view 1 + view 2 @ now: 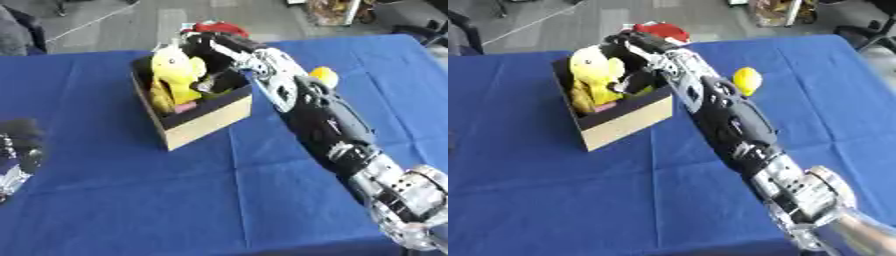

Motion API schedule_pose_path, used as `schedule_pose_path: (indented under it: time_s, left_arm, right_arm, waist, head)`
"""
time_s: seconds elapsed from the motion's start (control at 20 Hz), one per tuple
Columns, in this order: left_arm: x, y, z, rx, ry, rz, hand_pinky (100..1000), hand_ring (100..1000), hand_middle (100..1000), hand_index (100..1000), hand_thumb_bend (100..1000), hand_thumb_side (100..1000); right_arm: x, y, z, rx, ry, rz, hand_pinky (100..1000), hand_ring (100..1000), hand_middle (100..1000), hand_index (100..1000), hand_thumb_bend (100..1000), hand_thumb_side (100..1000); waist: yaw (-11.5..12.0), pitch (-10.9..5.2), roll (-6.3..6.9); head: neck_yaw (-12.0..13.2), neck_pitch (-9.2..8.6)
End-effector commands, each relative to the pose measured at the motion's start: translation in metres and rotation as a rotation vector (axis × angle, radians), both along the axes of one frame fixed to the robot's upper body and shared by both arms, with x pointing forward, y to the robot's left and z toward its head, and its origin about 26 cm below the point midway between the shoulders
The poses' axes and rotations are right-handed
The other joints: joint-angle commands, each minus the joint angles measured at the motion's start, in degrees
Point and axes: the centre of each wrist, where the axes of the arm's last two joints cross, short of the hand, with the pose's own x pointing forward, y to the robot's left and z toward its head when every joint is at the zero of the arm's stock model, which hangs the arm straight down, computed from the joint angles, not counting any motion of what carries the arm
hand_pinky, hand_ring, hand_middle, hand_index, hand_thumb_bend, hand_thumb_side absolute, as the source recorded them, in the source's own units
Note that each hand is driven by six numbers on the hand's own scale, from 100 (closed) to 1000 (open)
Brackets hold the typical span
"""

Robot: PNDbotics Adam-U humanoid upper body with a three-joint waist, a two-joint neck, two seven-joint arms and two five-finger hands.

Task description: Pick up objects on the table and place them in the box.

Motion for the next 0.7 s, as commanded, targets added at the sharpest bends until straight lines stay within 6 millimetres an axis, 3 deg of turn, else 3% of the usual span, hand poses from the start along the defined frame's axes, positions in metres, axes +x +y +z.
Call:
schedule_pose_path:
  time_s: [0.05, 0.2, 0.3, 0.5, 0.7]
  left_arm:
    - [0.001, 0.003, 0.007, 0.008, -0.023, 0.002, 713, 664, 658, 810, 586, 541]
    - [0.000, 0.005, 0.007, 0.012, -0.021, 0.013, 714, 665, 659, 810, 586, 541]
    - [-0.001, 0.007, 0.006, 0.015, -0.019, 0.020, 714, 666, 659, 810, 585, 541]
    - [-0.001, 0.010, 0.005, 0.020, -0.016, 0.031, 713, 666, 659, 810, 585, 541]
    - [-0.001, 0.010, 0.004, 0.020, -0.013, 0.033, 713, 668, 660, 810, 584, 542]
  right_arm:
    - [0.000, -0.030, 0.037, 0.043, -0.094, -0.064, 894, 843, 940, 992, 446, 321]
    - [-0.001, -0.066, 0.050, 0.082, -0.109, -0.174, 892, 838, 924, 986, 350, 199]
    - [-0.002, -0.099, 0.048, 0.086, -0.082, -0.278, 884, 830, 903, 976, 322, 164]
    - [-0.006, -0.156, 0.031, 0.048, 0.037, -0.462, 884, 836, 900, 971, 348, 200]
    - [-0.011, -0.187, 0.006, 0.010, 0.168, -0.597, 885, 841, 900, 967, 360, 231]
  waist:
    - [-0.4, -1.66, 0.15]
    - [-1.1, -1.83, -0.06]
    - [-1.5, -1.97, -0.19]
    - [-2.3, -2.23, -0.29]
    - [-2.9, -2.46, -0.21]
  head:
    - [0.3, -0.21]
    - [0.7, -0.06]
    - [0.9, 0.04]
    - [1.3, 0.16]
    - [1.5, 0.23]
